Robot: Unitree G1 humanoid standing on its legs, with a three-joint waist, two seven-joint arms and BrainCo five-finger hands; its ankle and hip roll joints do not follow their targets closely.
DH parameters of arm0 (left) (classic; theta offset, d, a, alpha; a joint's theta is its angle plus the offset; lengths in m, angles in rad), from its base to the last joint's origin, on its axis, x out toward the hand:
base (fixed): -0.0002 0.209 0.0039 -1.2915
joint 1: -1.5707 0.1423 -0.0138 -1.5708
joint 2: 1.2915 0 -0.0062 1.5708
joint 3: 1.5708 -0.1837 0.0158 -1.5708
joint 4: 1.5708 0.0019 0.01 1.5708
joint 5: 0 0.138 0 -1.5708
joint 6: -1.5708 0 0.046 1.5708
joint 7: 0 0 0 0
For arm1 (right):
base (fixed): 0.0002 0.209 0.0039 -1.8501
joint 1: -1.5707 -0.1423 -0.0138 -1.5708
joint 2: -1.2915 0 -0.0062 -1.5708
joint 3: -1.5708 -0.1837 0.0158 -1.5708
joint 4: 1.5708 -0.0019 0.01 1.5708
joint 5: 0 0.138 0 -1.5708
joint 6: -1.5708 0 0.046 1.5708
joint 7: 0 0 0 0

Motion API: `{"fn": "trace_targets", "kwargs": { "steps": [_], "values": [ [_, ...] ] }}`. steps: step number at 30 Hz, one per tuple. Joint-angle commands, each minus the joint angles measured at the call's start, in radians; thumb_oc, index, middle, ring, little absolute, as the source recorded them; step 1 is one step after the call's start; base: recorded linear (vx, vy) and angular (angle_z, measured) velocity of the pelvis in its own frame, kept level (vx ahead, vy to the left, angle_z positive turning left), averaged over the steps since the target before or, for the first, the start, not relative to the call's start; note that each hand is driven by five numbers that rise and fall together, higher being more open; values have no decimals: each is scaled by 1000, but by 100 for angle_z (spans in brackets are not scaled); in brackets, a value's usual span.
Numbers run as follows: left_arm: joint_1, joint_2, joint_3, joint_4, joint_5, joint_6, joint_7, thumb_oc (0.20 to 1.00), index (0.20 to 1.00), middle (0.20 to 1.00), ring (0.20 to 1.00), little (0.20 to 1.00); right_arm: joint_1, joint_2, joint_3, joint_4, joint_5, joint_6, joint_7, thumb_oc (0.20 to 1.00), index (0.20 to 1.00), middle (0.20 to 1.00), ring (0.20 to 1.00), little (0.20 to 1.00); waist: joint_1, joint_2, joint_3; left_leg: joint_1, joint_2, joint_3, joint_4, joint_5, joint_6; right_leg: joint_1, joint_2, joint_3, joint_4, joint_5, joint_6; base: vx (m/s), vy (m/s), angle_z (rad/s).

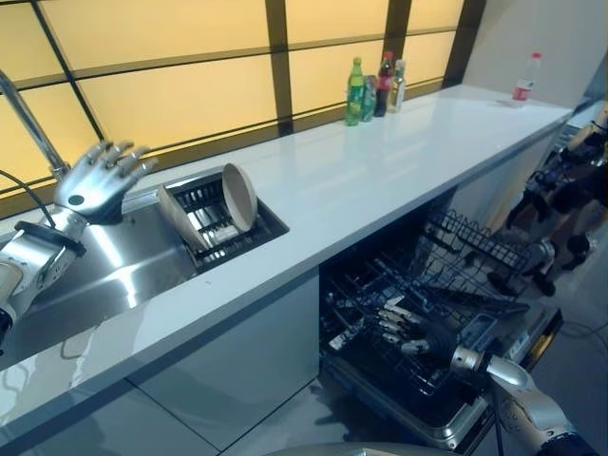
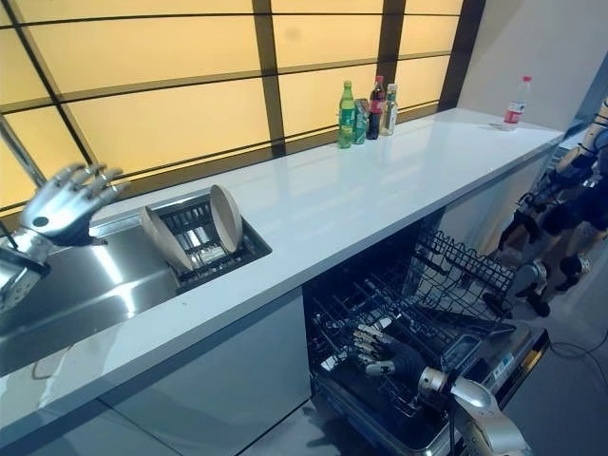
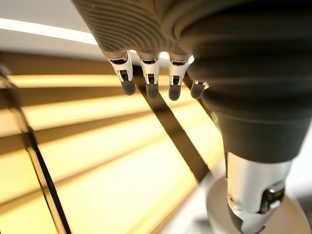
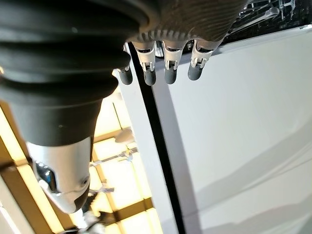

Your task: Pick up plates and place into dishwasher.

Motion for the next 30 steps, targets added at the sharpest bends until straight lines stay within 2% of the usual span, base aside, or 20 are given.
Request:
{"fn": "trace_targets", "kwargs": {
  "steps": [1,5,11,16,23,30],
  "values": [
    [-166,10,-12,79,49,60,-24,1000,1000,1000,1000,1000,-104,-31,2,-55,58,-12,23,1000,1000,1000,1000,1000,-17,-2,64,6,-60,43,9,-102,42,-18,-53,15,14,-50,86,16,93,1],
    [-181,-6,-35,108,85,67,2,1000,1000,1000,1000,1000,-100,-41,-1,-32,71,-19,20,1000,1000,1000,1000,1000,-23,-1,71,-1,-63,48,9,-102,42,-26,-59,15,12,-46,89,22,76,0],
    [-211,-24,-55,202,138,86,117,1000,1000,1000,1000,1000,-95,-68,-21,-8,83,-38,15,1000,1000,1000,1000,1000,-39,-2,90,-26,-69,54,9,-98,41,-57,-70,22,10,-34,97,-12,81,0],
    [-224,-25,-51,207,145,130,178,1000,1000,1000,1000,1000,-99,-83,-26,0,82,-48,30,1000,1000,1000,1000,1000,-45,0,108,-35,-72,58,9,-98,41,-71,-76,27,11,-31,99,-30,55,-4],
    [-217,-42,-59,192,173,141,111,1000,1000,1000,1000,1000,-115,-93,-23,3,88,-57,31,1000,1000,1000,1000,1000,-51,1,130,-45,-75,60,9,-98,40,-86,-82,35,11,-27,102,-23,39,-4],
    [-230,-47,-79,185,159,173,114,1000,1000,1000,1000,1000,-134,-111,-29,5,95,-49,24,1000,1000,1000,1000,1000,-60,-1,152,-61,-72,63,9,-92,36,-104,-80,46,12,-22,106,-31,36,-3]
  ]
}}
